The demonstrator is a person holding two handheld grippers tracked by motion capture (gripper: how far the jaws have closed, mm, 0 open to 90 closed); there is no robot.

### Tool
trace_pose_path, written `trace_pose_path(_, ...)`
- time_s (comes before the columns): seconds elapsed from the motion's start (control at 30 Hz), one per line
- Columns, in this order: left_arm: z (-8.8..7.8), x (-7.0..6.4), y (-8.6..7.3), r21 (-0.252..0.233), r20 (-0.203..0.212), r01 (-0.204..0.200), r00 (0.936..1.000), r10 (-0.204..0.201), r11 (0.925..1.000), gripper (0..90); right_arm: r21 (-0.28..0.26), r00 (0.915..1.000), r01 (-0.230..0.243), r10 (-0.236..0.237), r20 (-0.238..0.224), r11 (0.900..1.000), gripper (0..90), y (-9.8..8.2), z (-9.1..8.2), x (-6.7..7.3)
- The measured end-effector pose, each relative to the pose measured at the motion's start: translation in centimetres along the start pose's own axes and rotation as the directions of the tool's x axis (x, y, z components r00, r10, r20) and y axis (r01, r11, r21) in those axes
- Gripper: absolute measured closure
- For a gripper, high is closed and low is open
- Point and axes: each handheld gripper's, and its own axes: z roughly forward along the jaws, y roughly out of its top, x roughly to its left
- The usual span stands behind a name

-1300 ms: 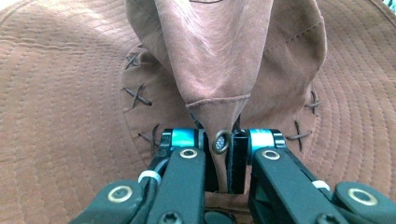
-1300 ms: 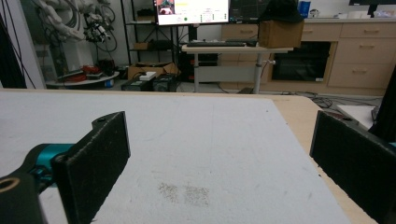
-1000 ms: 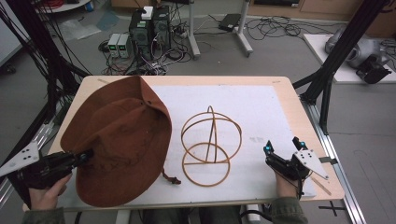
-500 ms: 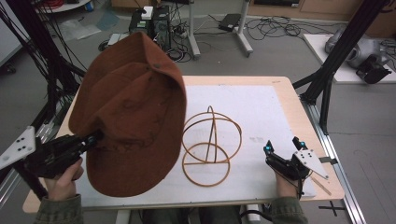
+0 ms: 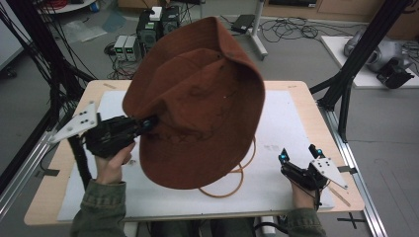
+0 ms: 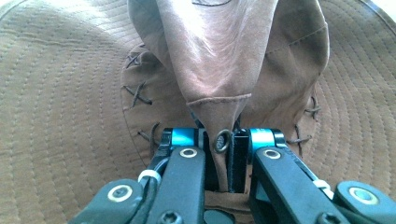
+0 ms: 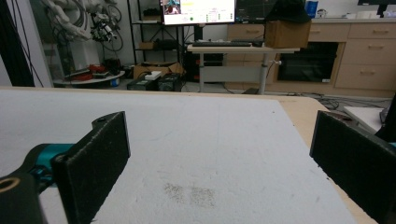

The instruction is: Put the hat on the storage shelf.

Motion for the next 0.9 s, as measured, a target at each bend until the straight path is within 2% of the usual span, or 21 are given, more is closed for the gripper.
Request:
trace_pose_path(0.17, 3.9, -0.5, -0.4, 0.045, 0.048, -0.008, 0.9988, 0.006, 0.9990, 87.9, 0.004, 1.0000, 0.000, 0.000, -0.003, 1.000, 4.1, 0.0, 0.0, 0.0)
trace_pose_path(0.3, 5.9, -1.0, -0.8, 0.073, 0.070, -0.018, 0.9975, 0.013, 0.9972, 87.9, 0.003, 1.0000, 0.004, -0.004, -0.008, 1.000, 4.1, 0.0, 0.0, 0.0)
trace_pose_path(0.5, 6.1, -1.2, -1.6, 0.125, 0.091, -0.016, 0.9958, 0.005, 0.9920, 87.9, 0.002, 1.0000, 0.002, -0.002, -0.010, 1.000, 4.1, 0.0, -0.1, 0.0)
trace_pose_path(0.67, 6.1, -1.3, -2.0, 0.214, 0.104, -0.024, 0.9945, 0.002, 0.9765, 87.8, 0.003, 0.9999, 0.007, -0.007, -0.010, 1.000, 4.1, 0.0, -0.1, 0.1)
trace_pose_path(0.8, 6.6, -1.4, -2.4, 0.263, 0.124, -0.036, 0.9923, 0.003, 0.9640, 87.7, 0.008, 0.9998, 0.011, -0.010, -0.015, 1.000, 4.1, -0.1, 0.0, 0.3)
trace_pose_path(0.9, 6.5, -1.3, -2.6, 0.277, 0.133, -0.024, 0.9910, -0.014, 0.9606, 87.4, 0.006, 0.9996, 0.021, -0.021, -0.019, 1.000, 4.1, -0.1, 0.1, 0.4)
